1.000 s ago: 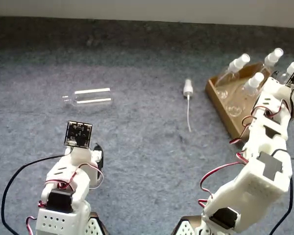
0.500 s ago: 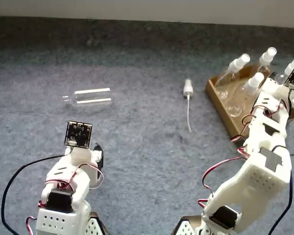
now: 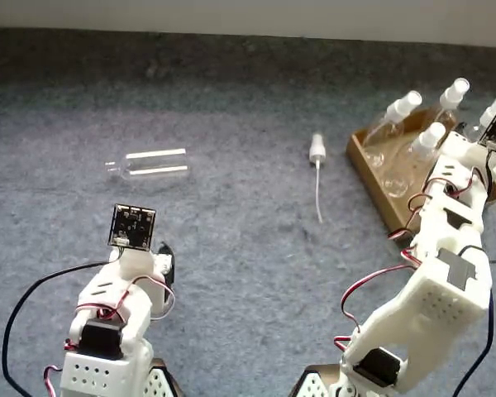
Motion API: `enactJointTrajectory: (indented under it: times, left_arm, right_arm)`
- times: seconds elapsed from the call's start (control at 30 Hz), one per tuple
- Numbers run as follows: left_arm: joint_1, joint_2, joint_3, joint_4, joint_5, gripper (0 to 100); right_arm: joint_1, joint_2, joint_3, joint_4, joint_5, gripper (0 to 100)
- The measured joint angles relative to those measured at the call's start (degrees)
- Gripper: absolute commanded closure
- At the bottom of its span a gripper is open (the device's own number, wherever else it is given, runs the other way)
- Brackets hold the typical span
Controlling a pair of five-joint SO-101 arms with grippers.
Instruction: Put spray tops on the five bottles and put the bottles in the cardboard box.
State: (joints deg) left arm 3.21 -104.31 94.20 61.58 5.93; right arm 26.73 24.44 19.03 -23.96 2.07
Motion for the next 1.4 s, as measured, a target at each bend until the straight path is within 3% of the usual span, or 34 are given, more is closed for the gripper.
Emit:
enactJointTrajectory:
  times: [0.13, 0.27, 0.47, 0.6, 0.77, 1.4]
  left_arm:
    - [0.0, 0.0, 0.0, 0.0, 0.0, 99]
    - [0.0, 0.0, 0.0, 0.0, 0.0, 99]
    - [0.0, 0.0, 0.0, 0.0, 0.0, 99]
    - [0.0, 0.0, 0.0, 0.0, 0.0, 99]
    - [0.0, 0.0, 0.0, 0.0, 0.0, 99]
    - [0.0, 0.0, 0.0, 0.0, 0.0, 99]
  right_arm:
    - [0.0, 0.0, 1.8, 0.0, 3.4, 90.6]
    - [0.0, 0.0, 2.2, 0.0, 3.9, 83.7]
    - [0.0, 0.0, 3.1, -0.4, 3.8, 83.1]
    - [0.2, 0.0, 3.1, -0.6, -1.5, 81.7]
    - [0.4, 0.0, 3.1, -0.6, -5.4, 71.5]
    - [1.4, 0.0, 3.7, 1.8, -4.1, 70.9]
